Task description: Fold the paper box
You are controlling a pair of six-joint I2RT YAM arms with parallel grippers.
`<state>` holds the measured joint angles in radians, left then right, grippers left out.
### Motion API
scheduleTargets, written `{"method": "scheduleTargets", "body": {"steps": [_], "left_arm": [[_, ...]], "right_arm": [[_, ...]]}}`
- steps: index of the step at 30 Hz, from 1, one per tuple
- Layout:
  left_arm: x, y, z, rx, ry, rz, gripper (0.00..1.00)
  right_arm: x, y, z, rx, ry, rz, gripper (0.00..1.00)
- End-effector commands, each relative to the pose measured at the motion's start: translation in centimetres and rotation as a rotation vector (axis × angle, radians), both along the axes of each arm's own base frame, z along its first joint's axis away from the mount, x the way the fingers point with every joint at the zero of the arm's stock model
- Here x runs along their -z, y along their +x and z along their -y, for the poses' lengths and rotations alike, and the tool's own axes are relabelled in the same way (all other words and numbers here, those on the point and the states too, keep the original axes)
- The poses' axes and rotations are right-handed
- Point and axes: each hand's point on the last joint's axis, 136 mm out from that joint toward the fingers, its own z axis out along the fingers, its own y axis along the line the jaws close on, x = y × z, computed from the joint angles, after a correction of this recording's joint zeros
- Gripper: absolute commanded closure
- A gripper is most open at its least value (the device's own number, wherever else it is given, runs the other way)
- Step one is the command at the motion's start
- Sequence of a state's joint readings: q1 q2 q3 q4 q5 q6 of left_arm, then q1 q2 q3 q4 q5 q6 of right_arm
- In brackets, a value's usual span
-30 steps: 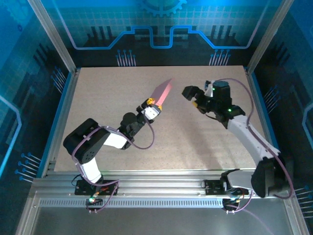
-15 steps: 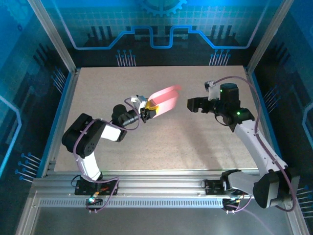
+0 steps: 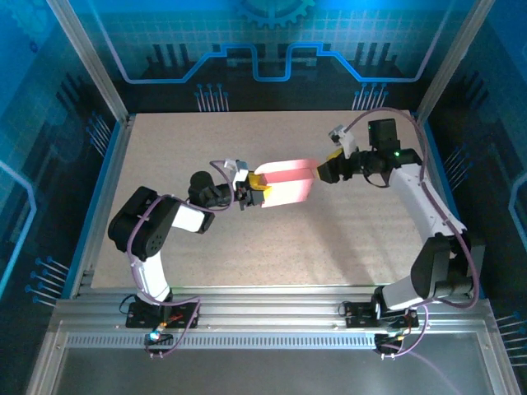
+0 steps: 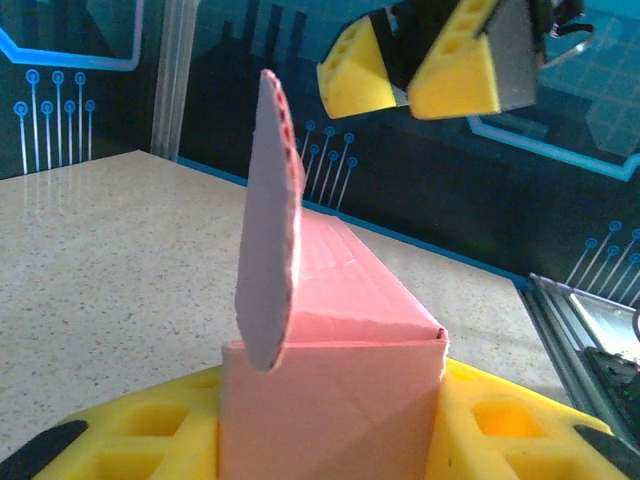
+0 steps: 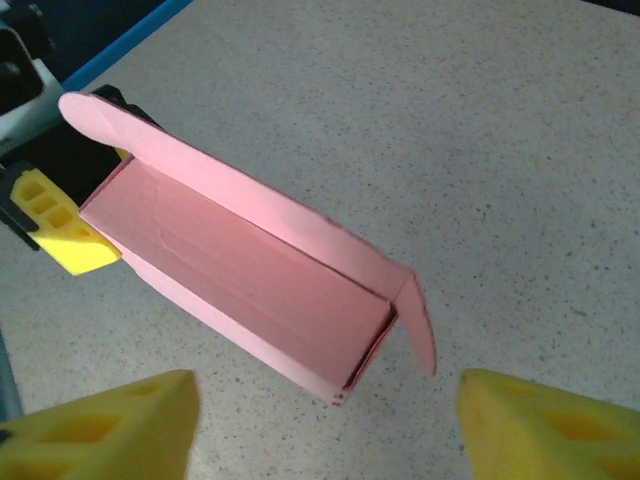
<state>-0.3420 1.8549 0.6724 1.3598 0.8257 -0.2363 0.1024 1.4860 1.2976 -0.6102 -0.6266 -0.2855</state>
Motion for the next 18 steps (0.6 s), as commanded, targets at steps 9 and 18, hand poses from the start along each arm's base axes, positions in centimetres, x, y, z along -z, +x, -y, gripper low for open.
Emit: {"method": "scheduleTargets", "body": {"steps": [9, 18], "left_arm": [[-2.9, -0.8, 0.0, 0.058, -0.032, 0.077, 0.65], [-2.9, -0.6, 0.0, 0.056, -0.036, 0.069, 0.65]], "right_arm": [[1.2, 0.6, 0.3, -0.125, 0.036, -0.11, 0.53], [2.7, 0.7, -0.7, -0.177, 0.074, -0.177, 0.58]]}}
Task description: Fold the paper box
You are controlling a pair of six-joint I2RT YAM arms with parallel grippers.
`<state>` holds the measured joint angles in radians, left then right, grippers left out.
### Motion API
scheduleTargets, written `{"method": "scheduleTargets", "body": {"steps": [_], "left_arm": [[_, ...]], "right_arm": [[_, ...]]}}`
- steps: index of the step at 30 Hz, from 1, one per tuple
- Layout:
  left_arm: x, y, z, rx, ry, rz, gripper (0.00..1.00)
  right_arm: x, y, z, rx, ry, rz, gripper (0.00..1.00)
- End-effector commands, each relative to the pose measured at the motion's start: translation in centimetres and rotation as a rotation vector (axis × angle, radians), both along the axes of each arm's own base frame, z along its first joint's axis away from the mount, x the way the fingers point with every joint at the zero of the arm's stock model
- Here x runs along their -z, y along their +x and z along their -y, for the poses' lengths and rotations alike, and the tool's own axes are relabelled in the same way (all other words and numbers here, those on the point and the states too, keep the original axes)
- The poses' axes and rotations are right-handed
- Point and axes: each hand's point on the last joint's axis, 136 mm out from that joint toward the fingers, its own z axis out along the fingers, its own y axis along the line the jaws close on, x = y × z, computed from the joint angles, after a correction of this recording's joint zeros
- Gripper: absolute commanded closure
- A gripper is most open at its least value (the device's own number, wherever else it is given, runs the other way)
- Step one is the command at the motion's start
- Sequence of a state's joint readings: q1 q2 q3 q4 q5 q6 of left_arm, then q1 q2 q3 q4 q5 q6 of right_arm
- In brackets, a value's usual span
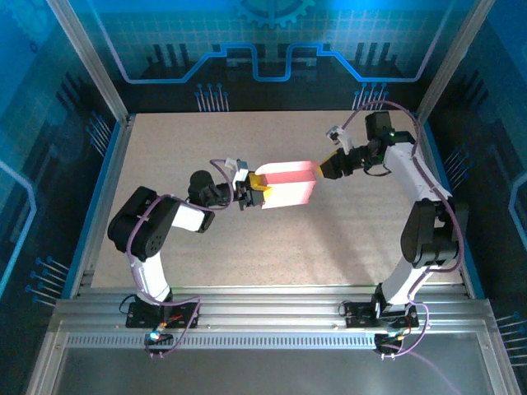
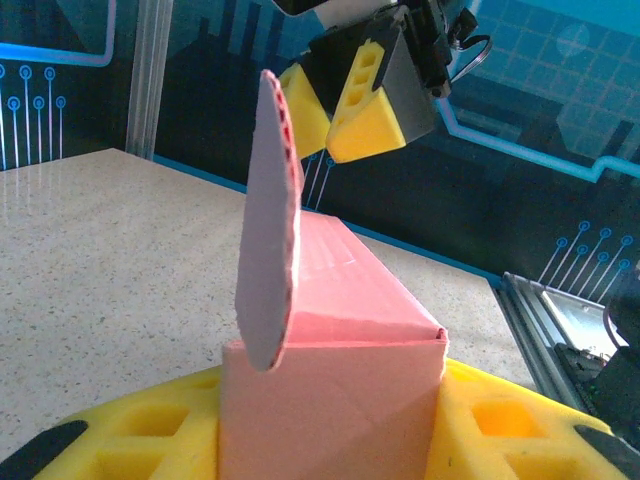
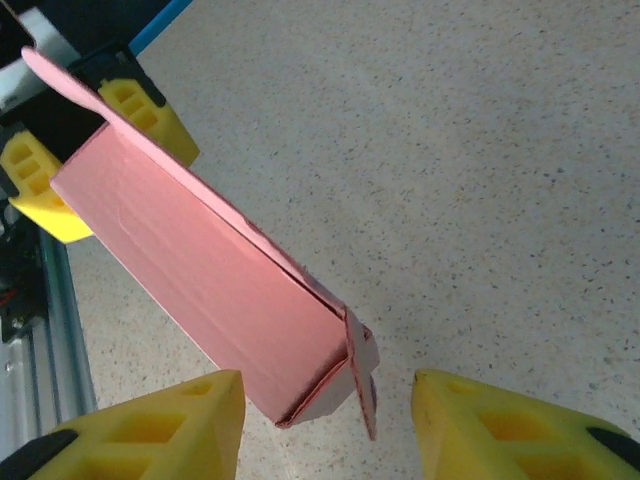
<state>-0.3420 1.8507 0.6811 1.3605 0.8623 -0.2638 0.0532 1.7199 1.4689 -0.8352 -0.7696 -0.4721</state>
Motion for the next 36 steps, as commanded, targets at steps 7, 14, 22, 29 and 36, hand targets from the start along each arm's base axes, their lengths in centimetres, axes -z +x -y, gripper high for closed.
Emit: {"method": "scheduleTargets", "body": {"steps": [7, 14, 22, 29, 36], "left_arm": [[-2.3, 0.0, -0.2, 0.015, -0.028, 0.072, 0.65], [-1.7, 0.7, -0.4, -0.009, -0.025, 0.059, 0.6], [1.0, 1.2, -0.5, -0.041, 0.033, 0.118, 0.6], [2.7, 1.2, -0.2, -0.033, 0.06, 0.119, 0.49], [3.3, 1.4, -0.3, -0.038, 0.066, 0.104, 0.34]], "right_arm": [[-0.2, -0.1, -1.2, -0.052, 0.022, -0.02, 0.72], [0.0, -0.8, -1.5, -0.067, 0.004, -0.021, 0.88], [1.5, -1.6, -2.3, -0.058, -0.083, -0.005, 0.91], [2.5, -2.1, -2.4, -0.034, -0.146, 0.025, 0.94], [3.3, -2.6, -2.5, -0.032, -0.184, 0.048, 0.95]]}}
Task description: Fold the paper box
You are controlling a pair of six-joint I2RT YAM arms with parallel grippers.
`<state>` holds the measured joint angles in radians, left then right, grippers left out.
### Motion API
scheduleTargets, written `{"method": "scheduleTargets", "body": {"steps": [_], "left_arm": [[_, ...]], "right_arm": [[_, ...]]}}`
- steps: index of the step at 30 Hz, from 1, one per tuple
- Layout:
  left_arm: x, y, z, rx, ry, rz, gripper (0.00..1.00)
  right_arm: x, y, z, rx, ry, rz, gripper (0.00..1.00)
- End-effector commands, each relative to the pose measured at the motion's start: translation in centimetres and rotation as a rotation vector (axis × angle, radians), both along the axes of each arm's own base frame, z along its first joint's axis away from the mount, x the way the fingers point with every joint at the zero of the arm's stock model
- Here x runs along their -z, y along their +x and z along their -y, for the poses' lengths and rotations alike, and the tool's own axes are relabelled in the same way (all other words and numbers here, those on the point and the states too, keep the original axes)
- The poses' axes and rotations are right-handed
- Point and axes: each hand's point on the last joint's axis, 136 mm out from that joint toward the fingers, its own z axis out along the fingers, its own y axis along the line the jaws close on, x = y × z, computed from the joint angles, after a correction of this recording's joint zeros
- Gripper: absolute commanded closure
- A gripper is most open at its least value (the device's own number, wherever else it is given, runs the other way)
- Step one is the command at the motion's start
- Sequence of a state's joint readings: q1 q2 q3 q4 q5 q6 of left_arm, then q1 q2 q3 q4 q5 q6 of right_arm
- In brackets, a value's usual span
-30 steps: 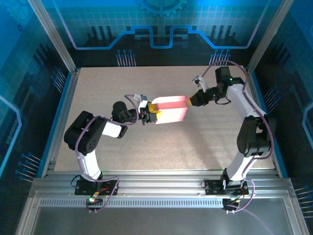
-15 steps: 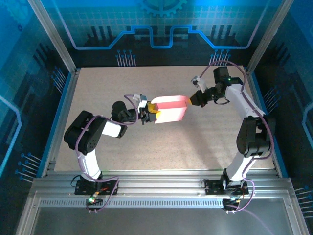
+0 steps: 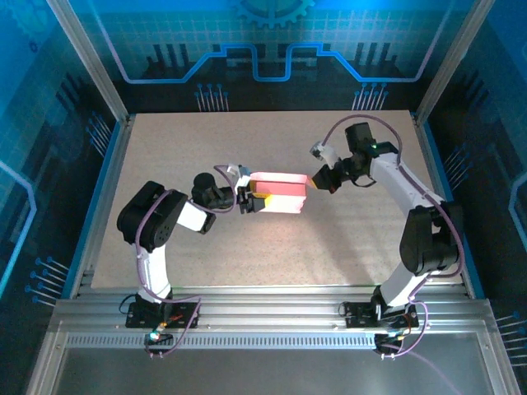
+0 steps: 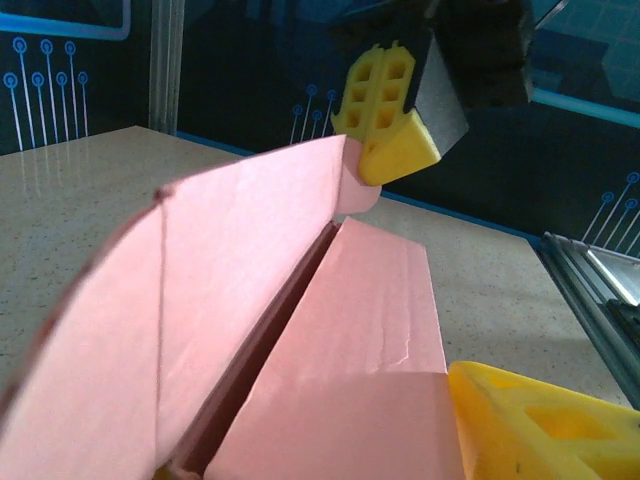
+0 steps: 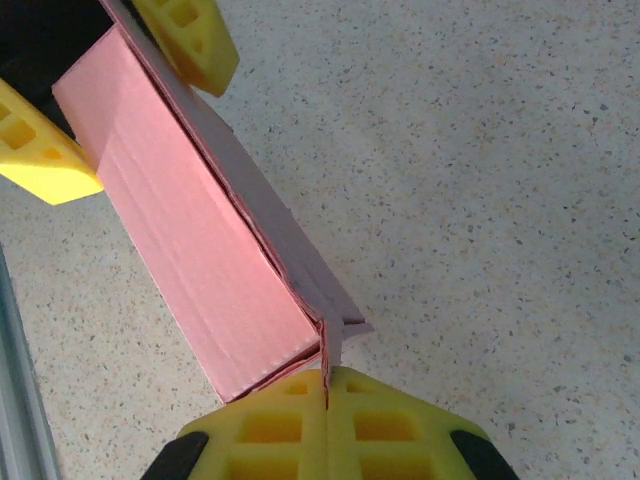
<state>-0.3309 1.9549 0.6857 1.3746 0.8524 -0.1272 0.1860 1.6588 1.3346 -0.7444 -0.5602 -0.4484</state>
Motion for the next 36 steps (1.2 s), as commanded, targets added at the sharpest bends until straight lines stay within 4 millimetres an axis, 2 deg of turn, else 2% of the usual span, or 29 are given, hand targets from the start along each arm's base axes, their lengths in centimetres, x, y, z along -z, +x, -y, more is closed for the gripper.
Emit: {"method": "scheduleTargets", "body": {"steps": [1, 7, 9, 16, 20, 27, 29, 36], "left_arm": [[-0.5, 0.4, -0.1, -0.015, -0.002, 0.055, 0.31], [-0.3, 0.4, -1.0, -0.095, -0.001, 0.02, 0.02], [-0.6, 0.4, -1.3, -0.107, -0.011, 0.004, 0.01], [-0.4, 0.6, -2.1, -0.18, -0.019, -0.035, 0.01], [-0.6, 2.0, -2.7, -0.219, -0.067, -0.123, 0.02], [0.1, 3.0, -2.9, -0.243, -0.09, -0.189, 0.21], [0.2, 3.2, -2.9, -0.246, -0.096, -0.205, 0.31], [0.9, 4.4, -3.2, -0.302, -0.095, -0.265, 0.31]], "right_arm": [[-0.5, -0.3, -0.2, 0.004, -0.006, 0.03, 0.95], [-0.4, -0.2, 0.1, 0.023, -0.038, 0.059, 0.95], [-0.2, -0.2, 0.1, 0.021, -0.049, 0.059, 0.95], [0.4, -0.3, -0.2, 0.015, -0.077, 0.049, 0.95], [0.6, -0.4, -0.3, 0.01, -0.1, 0.049, 0.95], [1.2, -0.6, -0.3, 0.011, -0.106, 0.029, 0.93], [1.2, -0.7, -0.5, 0.004, -0.106, 0.026, 0.93], [1.4, -1.1, -1.4, -0.022, -0.126, 0.028, 0.93]]}}
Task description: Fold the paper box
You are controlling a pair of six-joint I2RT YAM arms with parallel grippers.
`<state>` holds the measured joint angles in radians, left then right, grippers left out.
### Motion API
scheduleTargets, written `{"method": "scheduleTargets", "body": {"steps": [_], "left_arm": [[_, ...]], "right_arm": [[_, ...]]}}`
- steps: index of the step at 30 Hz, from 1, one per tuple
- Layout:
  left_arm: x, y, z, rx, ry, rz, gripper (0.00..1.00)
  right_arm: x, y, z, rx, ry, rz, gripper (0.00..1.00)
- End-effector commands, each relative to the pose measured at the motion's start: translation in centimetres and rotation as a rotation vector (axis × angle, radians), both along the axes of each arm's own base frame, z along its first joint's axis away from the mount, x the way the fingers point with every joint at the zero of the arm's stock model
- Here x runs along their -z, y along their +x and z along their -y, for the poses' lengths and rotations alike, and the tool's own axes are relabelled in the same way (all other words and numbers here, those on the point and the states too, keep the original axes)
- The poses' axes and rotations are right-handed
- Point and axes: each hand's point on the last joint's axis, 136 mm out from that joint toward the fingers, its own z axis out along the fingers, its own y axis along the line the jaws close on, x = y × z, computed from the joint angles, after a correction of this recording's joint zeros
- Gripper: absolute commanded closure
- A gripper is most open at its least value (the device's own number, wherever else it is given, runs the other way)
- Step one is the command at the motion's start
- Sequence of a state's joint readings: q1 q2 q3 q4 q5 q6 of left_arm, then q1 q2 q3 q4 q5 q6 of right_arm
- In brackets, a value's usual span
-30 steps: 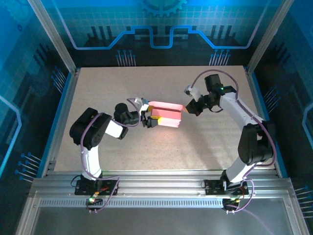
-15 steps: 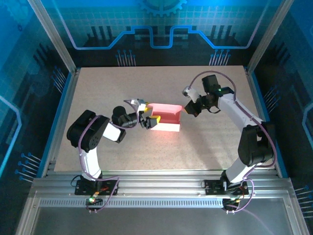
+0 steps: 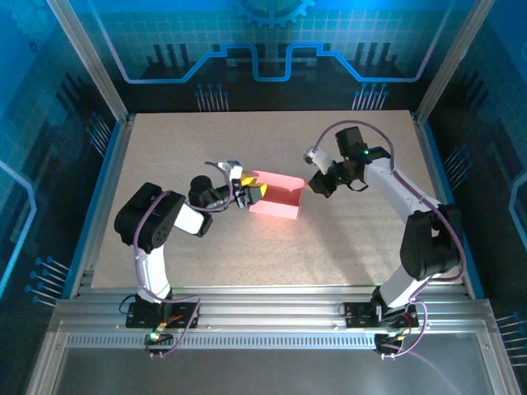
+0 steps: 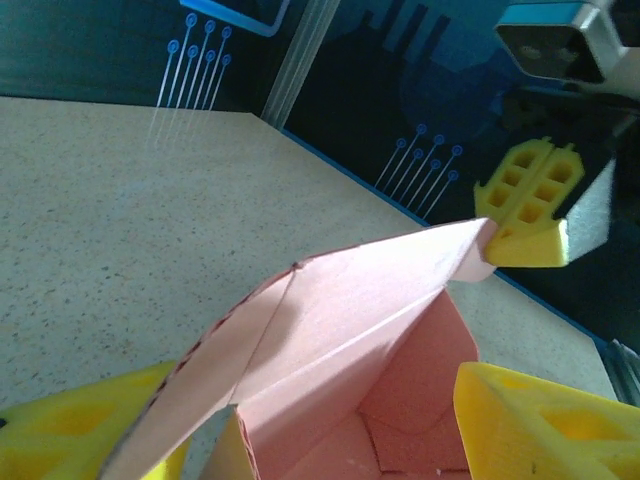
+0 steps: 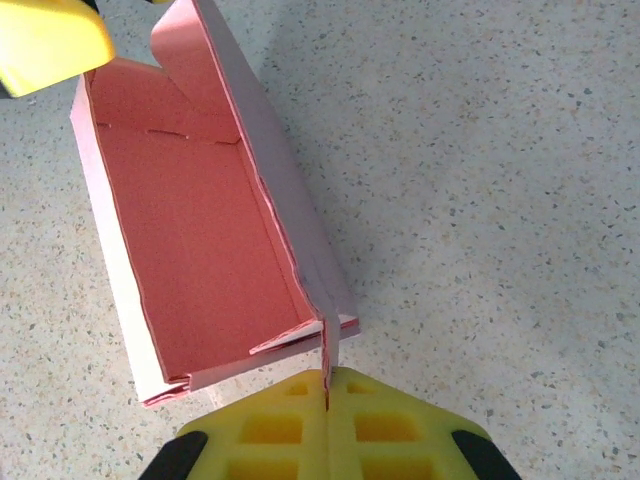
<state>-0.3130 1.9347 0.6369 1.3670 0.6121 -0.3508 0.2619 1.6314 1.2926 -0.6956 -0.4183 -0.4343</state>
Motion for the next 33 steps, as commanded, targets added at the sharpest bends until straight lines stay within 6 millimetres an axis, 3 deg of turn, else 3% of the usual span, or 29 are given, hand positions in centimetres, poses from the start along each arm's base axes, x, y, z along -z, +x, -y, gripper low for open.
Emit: {"method": "scheduleTargets", "body": {"steps": [1, 12, 16, 17, 18, 20, 22, 26, 29, 33], "left_arm": [[0.4, 1.3, -0.6, -0.056, -0.002, -0.04, 0.32], [1.7, 2.2, -1.4, -0.161, 0.088, -0.098, 0.36], [1.8, 2.2, -1.4, -0.171, 0.111, -0.106, 0.36], [1.9, 2.3, -1.4, -0.172, 0.112, -0.107, 0.36], [1.9, 2.3, -1.4, -0.175, 0.114, -0.109, 0.36], [2.0, 2.3, -1.4, -0.174, 0.117, -0.115, 0.37], [2.0, 2.3, -1.4, -0.174, 0.117, -0.116, 0.37], [2.2, 2.5, -1.4, -0.177, 0.125, -0.126, 0.37], [2.2, 2.5, -1.4, -0.177, 0.126, -0.126, 0.37], [2.3, 2.6, -1.5, -0.182, 0.133, -0.131, 0.37]], "right_arm": [[0.1, -0.7, -0.6, -0.014, -0.011, -0.024, 0.94], [-0.1, -0.7, -1.8, -0.03, -0.011, -0.035, 0.93], [0.0, -0.5, -1.8, -0.016, -0.015, -0.047, 0.86], [0.0, -0.4, -1.7, -0.01, -0.016, -0.045, 0.81], [-0.1, -0.3, -1.8, -0.006, -0.014, -0.042, 0.67], [-0.4, -0.1, -1.7, 0.003, -0.012, -0.03, 0.56], [-0.8, 0.0, -1.7, 0.01, -0.006, -0.014, 0.36], [-1.7, 0.2, -1.7, 0.013, 0.013, 0.028, 0.1], [-2.3, 0.2, -1.6, 0.027, 0.043, 0.05, 0.04], [-2.2, -0.1, -1.7, 0.072, 0.116, 0.05, 0.03]]}}
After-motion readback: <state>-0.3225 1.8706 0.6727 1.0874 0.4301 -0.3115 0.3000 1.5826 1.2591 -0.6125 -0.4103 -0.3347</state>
